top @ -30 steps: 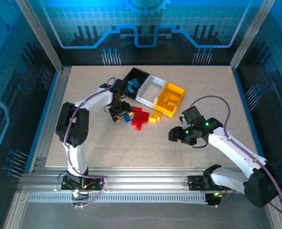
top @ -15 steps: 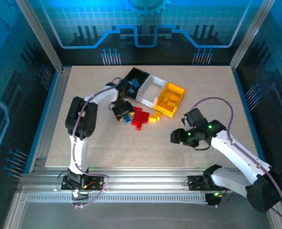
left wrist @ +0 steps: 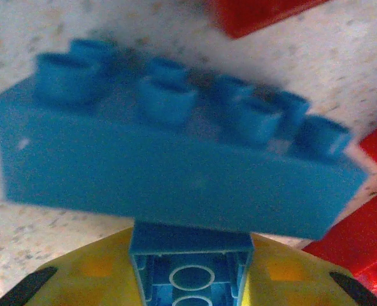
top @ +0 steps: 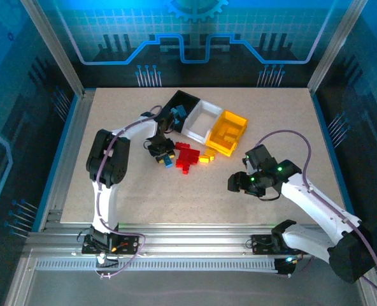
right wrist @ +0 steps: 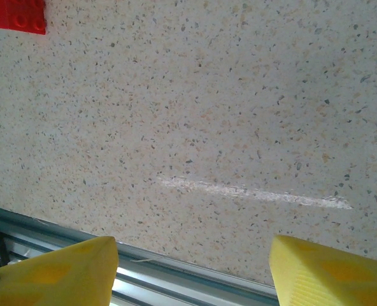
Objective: Sort the legos into containers by color
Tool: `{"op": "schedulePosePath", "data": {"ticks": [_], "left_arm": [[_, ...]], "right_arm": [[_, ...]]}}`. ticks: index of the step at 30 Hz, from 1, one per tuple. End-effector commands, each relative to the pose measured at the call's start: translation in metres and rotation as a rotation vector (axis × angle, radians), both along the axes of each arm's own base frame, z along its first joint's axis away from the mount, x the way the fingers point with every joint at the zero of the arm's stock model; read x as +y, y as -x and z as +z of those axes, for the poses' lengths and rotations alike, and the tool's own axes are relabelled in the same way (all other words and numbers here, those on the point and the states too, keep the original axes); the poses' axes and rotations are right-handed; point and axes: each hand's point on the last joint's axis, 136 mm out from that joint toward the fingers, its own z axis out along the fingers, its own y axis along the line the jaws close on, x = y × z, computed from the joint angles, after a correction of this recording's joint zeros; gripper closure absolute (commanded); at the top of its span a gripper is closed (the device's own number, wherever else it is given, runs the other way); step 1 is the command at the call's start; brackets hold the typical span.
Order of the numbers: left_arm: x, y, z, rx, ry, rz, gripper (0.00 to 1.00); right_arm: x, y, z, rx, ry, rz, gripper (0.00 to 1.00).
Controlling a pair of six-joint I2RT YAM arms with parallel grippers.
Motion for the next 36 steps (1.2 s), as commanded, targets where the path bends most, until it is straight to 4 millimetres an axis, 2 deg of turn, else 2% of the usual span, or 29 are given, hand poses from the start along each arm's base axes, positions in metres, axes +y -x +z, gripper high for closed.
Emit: {"op": "schedulePosePath", "data": {"ticks": [1, 5, 9, 12, 15, 21, 26, 32, 36], "left_arm": [[0.011, 0.011, 0.029, -0.016, 0.006, -0.01, 0.71], [0.004, -0.008, 0.071, -0.135, 0.091, 0.0, 0.71], [-0.002, -0.046, 0.097, -0.212, 0.174, 0.028, 0.71], [-0.006, -0.08, 0.104, -0.244, 0.208, 0.055, 0.71], [-0.02, -0.118, 0.11, -0.285, 0.263, 0.076, 0.7], [-0.043, -0.169, 0.107, -0.334, 0.367, 0.116, 0.7], [-0.052, -0.189, 0.104, -0.374, 0.426, 0.145, 0.69], [-0.054, -0.196, 0.1, -0.378, 0.452, 0.16, 0.68], [-0.055, -0.196, 0.098, -0.369, 0.454, 0.15, 0.52]], "right_arm": [[0.0, -0.003, -0.002, -0.004, 0.008, -0.007, 0.34], [0.001, -0.004, -0.007, -0.001, 0.002, -0.02, 0.34], [0.004, -0.008, -0.008, 0.005, -0.002, -0.017, 0.34], [0.005, -0.013, -0.001, -0.003, 0.004, -0.011, 0.34], [0.003, -0.016, 0.003, -0.012, 0.015, -0.018, 0.34], [-0.002, -0.015, 0.006, -0.007, 0.029, -0.038, 0.34], [-0.011, -0.011, 0.01, -0.018, 0.045, -0.064, 0.34], [-0.016, -0.005, 0.011, -0.017, 0.043, -0.09, 0.34], [-0.014, -0.002, 0.006, 0.004, 0.027, -0.102, 0.34]]}}
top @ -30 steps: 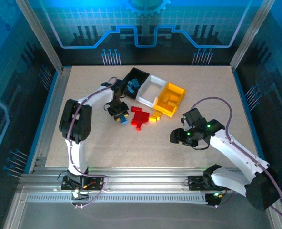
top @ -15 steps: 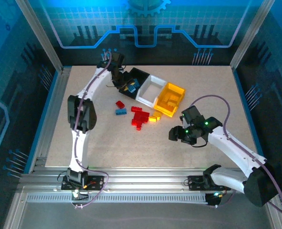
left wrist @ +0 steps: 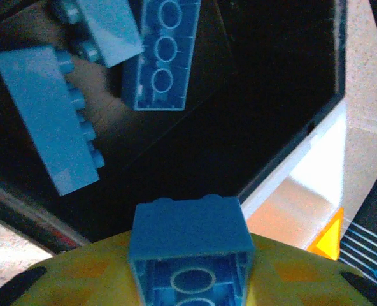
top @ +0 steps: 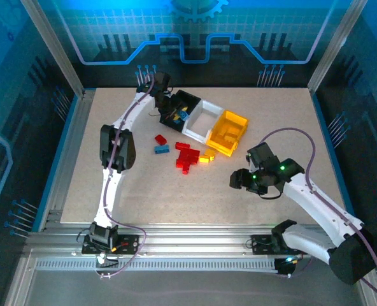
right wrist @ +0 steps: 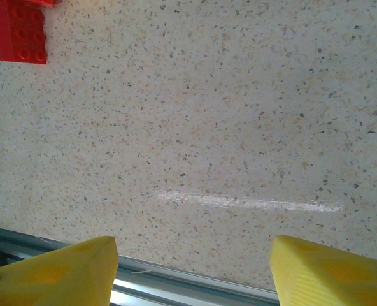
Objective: Sort the legos into containers by color
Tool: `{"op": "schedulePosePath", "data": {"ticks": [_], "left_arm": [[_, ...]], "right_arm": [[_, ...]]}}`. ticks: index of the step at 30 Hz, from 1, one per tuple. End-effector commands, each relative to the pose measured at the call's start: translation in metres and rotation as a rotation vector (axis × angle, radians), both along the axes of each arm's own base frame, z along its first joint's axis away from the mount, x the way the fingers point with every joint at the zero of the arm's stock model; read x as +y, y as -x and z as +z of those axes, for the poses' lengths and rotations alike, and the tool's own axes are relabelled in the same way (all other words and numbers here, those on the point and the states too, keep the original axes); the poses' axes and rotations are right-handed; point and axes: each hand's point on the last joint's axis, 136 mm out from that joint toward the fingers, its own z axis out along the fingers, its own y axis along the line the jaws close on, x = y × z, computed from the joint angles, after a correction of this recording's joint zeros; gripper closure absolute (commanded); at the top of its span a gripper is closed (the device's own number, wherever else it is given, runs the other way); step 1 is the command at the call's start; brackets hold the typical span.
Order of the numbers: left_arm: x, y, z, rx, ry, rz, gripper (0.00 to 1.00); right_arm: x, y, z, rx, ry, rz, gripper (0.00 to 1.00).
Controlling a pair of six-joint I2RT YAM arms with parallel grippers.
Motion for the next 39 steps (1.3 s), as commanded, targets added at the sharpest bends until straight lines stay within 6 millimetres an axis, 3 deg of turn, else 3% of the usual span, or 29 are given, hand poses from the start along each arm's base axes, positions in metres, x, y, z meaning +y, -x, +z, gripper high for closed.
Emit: {"op": "schedulePosePath", "data": {"ticks": [1, 5, 8, 11, 16, 18, 20, 21, 25, 39], "left_arm": [[-0.001, -0.004, 0.006, -0.005, 0.028, -0.011, 0.47], [0.01, 0.006, 0.018, -0.027, -0.022, -0.044, 0.27], [0.026, 0.022, 0.029, -0.044, -0.1, -0.079, 0.25], [0.048, 0.052, 0.034, -0.032, -0.229, -0.119, 0.24], [0.081, 0.115, 0.014, 0.072, -0.386, -0.188, 0.23], [0.09, 0.135, 0.003, 0.099, -0.42, -0.2, 0.16], [0.095, 0.152, -0.008, 0.126, -0.433, -0.202, 0.01], [0.097, 0.157, -0.012, 0.139, -0.436, -0.201, 0.01], [0.095, 0.165, -0.025, 0.159, -0.43, -0.195, 0.01], [0.08, 0.145, -0.062, 0.205, -0.486, -0.262, 0.01]], "right_arm": [[-0.004, 0.006, -0.006, 0.039, -0.002, -0.039, 0.35], [0.003, 0.001, -0.006, 0.035, -0.015, -0.033, 0.35], [0.007, 0.0, -0.008, 0.034, -0.017, -0.023, 0.35], [0.013, -0.001, -0.01, 0.037, -0.018, -0.006, 0.35], [0.019, 0.0, -0.016, 0.045, -0.025, 0.013, 0.35], [0.02, 0.0, -0.018, 0.052, -0.025, 0.02, 0.35], [0.023, 0.0, -0.018, 0.05, -0.026, 0.033, 0.35], [0.023, 0.0, -0.018, 0.05, -0.025, 0.035, 0.35], [0.027, 0.0, -0.018, 0.052, -0.025, 0.051, 0.35], [0.022, 0.01, -0.015, 0.061, 0.0, 0.064, 0.35]]}}
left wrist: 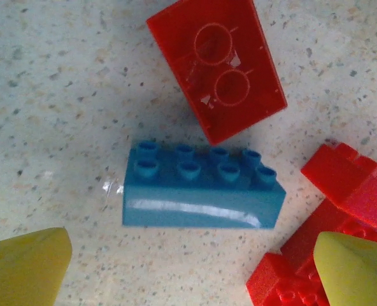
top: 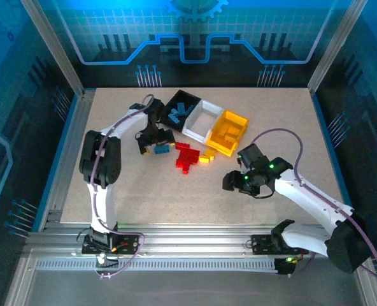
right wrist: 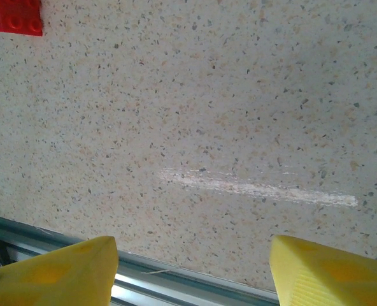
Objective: Sort the legos into containers by color
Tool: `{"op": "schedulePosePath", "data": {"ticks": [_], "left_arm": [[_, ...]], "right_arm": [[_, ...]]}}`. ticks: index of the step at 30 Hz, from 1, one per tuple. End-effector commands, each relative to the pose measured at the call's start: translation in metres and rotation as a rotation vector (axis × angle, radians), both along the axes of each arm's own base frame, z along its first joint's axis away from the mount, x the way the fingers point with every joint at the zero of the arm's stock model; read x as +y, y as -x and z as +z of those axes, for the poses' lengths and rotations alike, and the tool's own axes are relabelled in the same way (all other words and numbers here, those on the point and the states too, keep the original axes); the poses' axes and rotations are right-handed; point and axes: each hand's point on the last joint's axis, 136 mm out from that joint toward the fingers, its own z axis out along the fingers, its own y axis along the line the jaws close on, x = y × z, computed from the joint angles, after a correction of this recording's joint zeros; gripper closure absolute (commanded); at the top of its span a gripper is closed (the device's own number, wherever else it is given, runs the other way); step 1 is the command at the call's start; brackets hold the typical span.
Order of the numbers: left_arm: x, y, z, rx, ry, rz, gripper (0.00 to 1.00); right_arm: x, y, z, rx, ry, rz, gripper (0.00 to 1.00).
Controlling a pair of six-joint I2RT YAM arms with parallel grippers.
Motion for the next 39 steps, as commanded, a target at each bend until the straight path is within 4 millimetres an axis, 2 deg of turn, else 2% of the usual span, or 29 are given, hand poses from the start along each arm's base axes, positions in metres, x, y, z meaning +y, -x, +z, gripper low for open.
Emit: {"op": "schedulePosePath", "data": {"ticks": [1, 7, 19, 22, 24, 30, 35, 39], "left_arm": [[0.002, -0.012, -0.003, -0.011, -0.033, -0.038, 0.02], [0.001, -0.02, -0.014, 0.003, -0.047, -0.048, 0.13], [0.001, -0.007, -0.03, 0.064, -0.048, -0.033, 0.18], [0.001, -0.007, -0.031, 0.064, -0.047, -0.036, 0.3], [0.001, -0.007, -0.03, 0.069, -0.048, -0.036, 0.33], [0.004, 0.002, -0.021, 0.078, -0.05, -0.033, 0.36], [0.004, 0.011, 0.003, 0.052, 0.001, 0.009, 0.38], [0.004, 0.01, 0.027, 0.01, 0.069, 0.06, 0.37]], "right_arm": [[-0.003, 0.008, 0.004, 0.0, 0.015, 0.013, 0.35], [-0.007, 0.011, 0.003, 0.003, 0.028, 0.005, 0.35], [-0.006, 0.008, -0.002, 0.009, 0.03, -0.005, 0.34], [-0.004, 0.006, -0.002, 0.006, 0.028, -0.002, 0.35], [-0.004, 0.005, -0.002, 0.006, 0.03, 0.002, 0.35], [-0.004, 0.003, -0.001, -0.005, 0.035, 0.011, 0.35], [-0.005, 0.0, -0.002, -0.016, 0.038, 0.014, 0.34], [-0.004, -0.004, -0.003, -0.02, 0.037, 0.021, 0.34]]}}
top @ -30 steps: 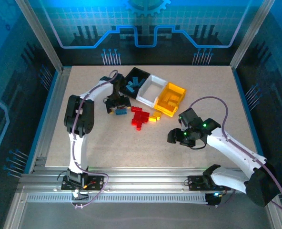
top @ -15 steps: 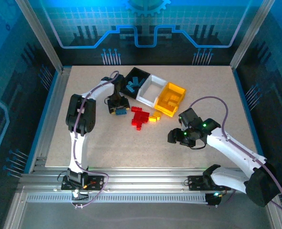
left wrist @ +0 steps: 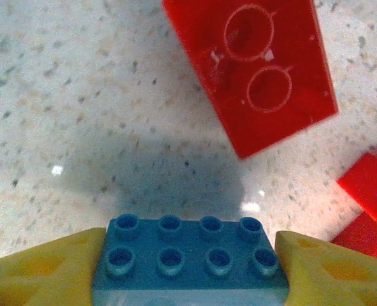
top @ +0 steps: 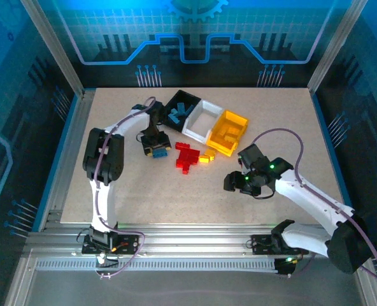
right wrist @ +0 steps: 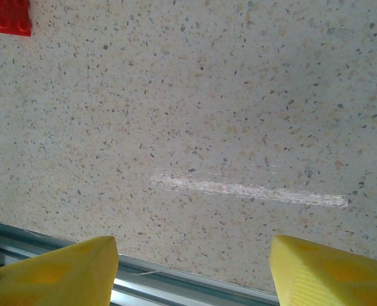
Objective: Sort the legos into containers by color
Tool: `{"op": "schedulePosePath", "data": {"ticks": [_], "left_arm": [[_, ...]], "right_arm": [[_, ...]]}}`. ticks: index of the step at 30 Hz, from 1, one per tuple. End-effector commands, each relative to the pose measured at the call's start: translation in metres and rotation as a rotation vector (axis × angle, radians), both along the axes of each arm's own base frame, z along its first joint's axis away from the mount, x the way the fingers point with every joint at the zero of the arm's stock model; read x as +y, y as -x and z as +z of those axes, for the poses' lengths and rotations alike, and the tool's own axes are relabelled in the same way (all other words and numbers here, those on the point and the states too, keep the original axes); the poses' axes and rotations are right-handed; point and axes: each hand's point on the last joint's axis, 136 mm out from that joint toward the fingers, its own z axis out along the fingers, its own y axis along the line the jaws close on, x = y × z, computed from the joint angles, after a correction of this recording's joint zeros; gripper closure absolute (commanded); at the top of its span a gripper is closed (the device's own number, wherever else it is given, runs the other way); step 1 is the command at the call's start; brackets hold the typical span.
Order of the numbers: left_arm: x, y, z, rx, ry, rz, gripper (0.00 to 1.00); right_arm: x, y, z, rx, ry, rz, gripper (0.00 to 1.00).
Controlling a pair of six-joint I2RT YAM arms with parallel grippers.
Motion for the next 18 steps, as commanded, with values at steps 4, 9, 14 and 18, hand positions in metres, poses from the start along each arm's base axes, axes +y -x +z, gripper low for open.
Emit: {"op": "schedulePosePath", "data": {"ticks": [4, 9, 14, 18], "left_arm": [[-0.002, -0.019, 0.059, -0.102, 0.172, 0.138, 0.37], [-0.012, -0.073, 0.081, -0.203, 0.329, 0.269, 0.38], [-0.032, -0.136, 0.086, -0.258, 0.459, 0.351, 0.38], [-0.046, -0.174, 0.082, -0.279, 0.528, 0.387, 0.38]], "right_arm": [[0.003, -0.006, -0.002, -0.013, 0.0, 0.014, 0.34], [0.005, -0.009, -0.001, -0.01, -0.005, 0.01, 0.34], [0.0, -0.009, 0.005, -0.016, 0.013, 0.005, 0.34], [-0.008, -0.009, 0.013, -0.025, 0.031, -0.011, 0.34]]}}
